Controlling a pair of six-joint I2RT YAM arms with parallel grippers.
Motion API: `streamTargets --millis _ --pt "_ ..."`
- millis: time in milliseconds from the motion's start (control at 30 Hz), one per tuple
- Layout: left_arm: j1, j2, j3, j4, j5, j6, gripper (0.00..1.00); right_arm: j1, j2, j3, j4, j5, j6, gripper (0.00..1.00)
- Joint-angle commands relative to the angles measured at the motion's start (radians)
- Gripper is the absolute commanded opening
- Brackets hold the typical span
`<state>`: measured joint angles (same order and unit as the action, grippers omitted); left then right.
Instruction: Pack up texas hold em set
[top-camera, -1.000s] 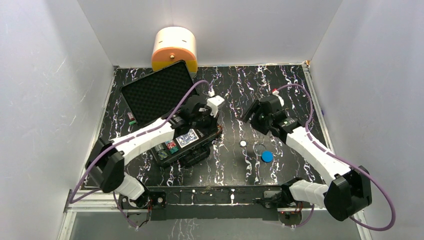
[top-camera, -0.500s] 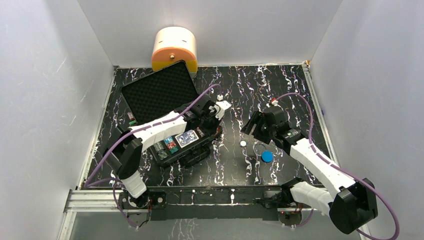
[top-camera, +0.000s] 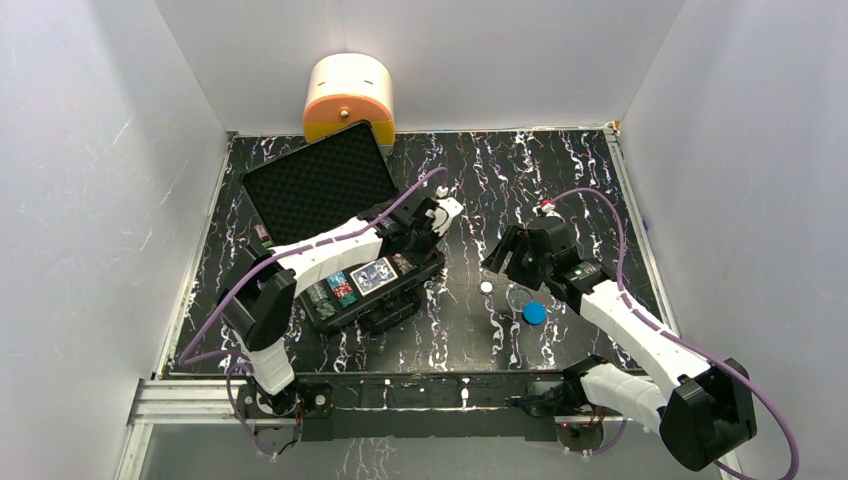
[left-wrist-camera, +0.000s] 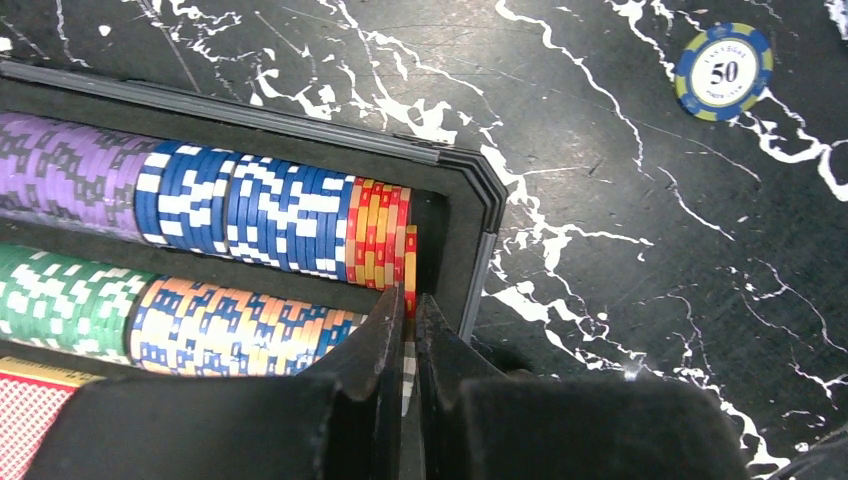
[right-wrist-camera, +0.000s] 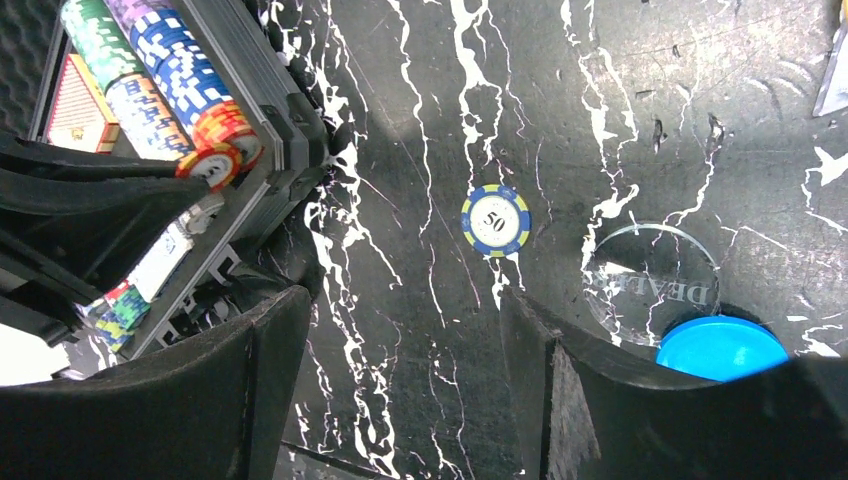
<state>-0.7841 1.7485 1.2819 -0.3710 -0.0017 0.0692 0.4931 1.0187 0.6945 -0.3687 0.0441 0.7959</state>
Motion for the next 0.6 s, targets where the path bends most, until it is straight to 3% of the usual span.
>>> streamTargets --millis 0,100,167,567 --pt "0.000 0.009 0.042 -0.047 -0.099 0.020 0.00 0.000 -0.020 -0.023 0.046 -0.011 -0.016 0.77" --pt "0.000 0.012 0.054 -0.049 -0.093 0.020 0.19 0.001 -0.018 -0.032 0.055 -0.015 -0.013 0.77" --pt "0.000 0.016 0.058 -0.050 -0.082 0.021 0.26 0.001 -0.017 -0.034 0.057 -0.019 -0.013 0.77" --pt "0.000 -0.091 0.068 -0.032 -0.024 -0.025 0.33 -0.001 0.000 -0.022 0.026 0.009 -0.074 0.77"
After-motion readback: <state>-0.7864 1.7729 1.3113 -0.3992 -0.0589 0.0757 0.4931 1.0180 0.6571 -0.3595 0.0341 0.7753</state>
